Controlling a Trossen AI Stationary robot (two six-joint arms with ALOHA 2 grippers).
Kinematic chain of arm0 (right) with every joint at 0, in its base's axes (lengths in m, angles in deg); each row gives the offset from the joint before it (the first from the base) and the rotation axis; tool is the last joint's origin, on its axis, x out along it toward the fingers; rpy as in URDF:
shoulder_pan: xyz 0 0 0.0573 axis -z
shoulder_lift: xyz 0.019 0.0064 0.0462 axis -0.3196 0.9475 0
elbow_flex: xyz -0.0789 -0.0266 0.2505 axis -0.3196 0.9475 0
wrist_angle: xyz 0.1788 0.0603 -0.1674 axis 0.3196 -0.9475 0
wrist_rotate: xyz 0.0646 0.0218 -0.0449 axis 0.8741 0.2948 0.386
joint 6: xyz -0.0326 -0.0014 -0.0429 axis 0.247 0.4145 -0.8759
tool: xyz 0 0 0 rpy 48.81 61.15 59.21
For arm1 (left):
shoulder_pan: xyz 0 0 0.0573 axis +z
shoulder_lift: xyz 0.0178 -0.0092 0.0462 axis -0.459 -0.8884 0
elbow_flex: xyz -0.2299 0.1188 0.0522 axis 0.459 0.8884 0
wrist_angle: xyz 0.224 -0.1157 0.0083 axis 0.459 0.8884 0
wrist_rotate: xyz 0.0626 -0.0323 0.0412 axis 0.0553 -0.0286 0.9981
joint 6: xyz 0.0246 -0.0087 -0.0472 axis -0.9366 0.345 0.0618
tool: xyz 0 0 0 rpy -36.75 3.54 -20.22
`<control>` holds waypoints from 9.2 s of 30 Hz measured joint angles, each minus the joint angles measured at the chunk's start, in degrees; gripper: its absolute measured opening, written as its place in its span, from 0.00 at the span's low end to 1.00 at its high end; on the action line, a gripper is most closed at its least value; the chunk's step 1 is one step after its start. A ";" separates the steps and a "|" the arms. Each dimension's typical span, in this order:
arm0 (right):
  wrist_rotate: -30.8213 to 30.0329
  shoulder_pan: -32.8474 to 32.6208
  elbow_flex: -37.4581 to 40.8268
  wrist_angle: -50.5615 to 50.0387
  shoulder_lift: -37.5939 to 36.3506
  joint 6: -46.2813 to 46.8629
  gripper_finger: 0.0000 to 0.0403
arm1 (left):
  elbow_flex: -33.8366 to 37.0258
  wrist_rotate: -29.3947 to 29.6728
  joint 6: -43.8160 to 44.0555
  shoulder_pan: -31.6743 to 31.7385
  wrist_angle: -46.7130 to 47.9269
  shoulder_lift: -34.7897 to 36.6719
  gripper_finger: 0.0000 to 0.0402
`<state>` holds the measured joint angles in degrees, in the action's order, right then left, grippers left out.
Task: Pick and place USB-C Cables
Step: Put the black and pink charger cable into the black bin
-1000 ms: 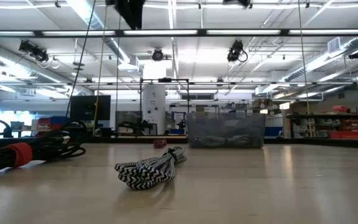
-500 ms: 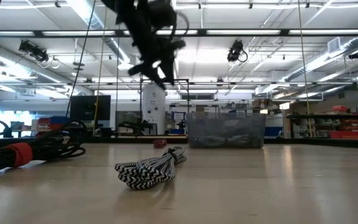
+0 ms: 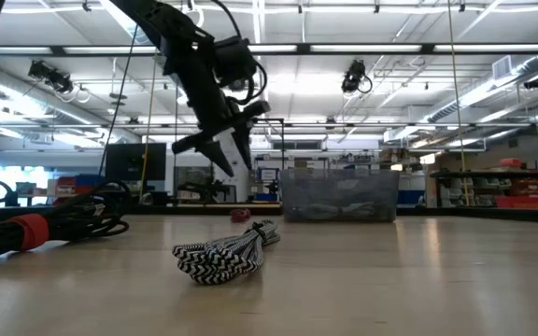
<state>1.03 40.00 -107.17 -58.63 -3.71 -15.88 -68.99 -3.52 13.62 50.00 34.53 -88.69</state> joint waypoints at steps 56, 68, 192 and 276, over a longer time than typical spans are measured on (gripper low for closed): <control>7.88 -0.02 0.00 -0.08 2.91 1.34 0.33 | -18.22 4.13 -18.20 0.02 14.85 -12.61 0.25; 9.14 -0.02 -0.02 -0.06 2.05 0.70 0.33 | -18.08 3.20 -10.45 0.94 18.19 -12.61 0.31; -7.95 15.89 86.04 50.71 -2.90 14.39 0.00 | -18.08 13.73 -26.58 -2.86 25.95 4.26 0.06; -2.72 23.31 85.22 68.58 -15.11 29.71 0.00 | -27.46 3.66 -46.12 -7.38 17.45 -12.98 0.06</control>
<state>-1.69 63.32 -21.95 9.95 -18.82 13.83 -96.45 0.14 -32.50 42.62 51.98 -101.67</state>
